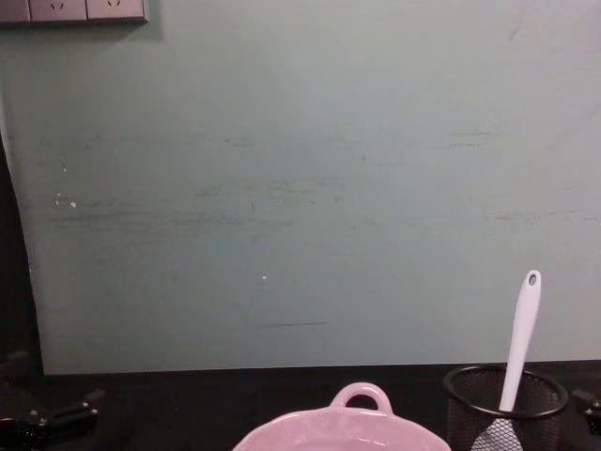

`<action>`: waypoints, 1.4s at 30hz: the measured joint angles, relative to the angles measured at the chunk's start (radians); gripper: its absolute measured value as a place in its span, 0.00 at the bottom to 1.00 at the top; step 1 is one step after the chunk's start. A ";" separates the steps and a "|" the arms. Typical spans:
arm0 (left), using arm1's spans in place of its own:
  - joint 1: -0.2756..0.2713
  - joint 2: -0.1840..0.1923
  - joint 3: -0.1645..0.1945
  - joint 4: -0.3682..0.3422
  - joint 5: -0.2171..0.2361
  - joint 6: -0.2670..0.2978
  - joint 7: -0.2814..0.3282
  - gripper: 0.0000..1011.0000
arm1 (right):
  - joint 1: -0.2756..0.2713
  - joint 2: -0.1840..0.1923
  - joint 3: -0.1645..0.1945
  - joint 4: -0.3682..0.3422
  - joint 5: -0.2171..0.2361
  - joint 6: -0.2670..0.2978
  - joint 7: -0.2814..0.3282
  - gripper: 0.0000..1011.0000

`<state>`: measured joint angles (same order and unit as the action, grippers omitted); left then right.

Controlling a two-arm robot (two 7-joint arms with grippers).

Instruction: Use the one hand to pick up the spoon and stir the clear water in the bowl.

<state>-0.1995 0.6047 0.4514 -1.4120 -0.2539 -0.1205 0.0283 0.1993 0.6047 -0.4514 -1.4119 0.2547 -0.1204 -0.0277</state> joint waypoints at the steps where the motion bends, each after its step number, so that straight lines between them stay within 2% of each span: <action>1: 0.000 0.000 0.000 0.000 0.000 0.000 0.000 1.00 | 0.000 0.000 0.000 0.000 0.000 0.000 0.000 0.99; 29: 0.000 0.000 0.000 0.000 0.000 0.000 0.000 1.00 | 0.000 0.000 0.000 0.000 -0.001 0.000 -0.001 0.99; 34: 0.000 0.000 0.000 0.000 0.000 0.000 0.000 1.00 | -0.013 0.014 0.014 -0.030 -0.021 0.010 -0.001 0.99; 35: 0.000 0.000 0.000 0.000 0.000 0.000 0.000 1.00 | -0.027 0.024 0.027 -0.048 -0.019 0.014 0.000 0.99; 39: 0.000 0.000 0.000 0.000 0.000 0.000 0.000 1.00 | -0.063 0.044 0.069 -0.095 0.016 0.017 0.012 0.99; 42: 0.000 0.000 0.000 0.000 0.000 0.000 0.000 1.00 | -0.092 0.054 0.117 -0.126 0.105 0.007 0.069 0.99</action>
<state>-0.1995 0.6047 0.4514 -1.4120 -0.2539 -0.1205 0.0283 0.1069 0.6592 -0.3342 -1.5376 0.3600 -0.1138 0.0414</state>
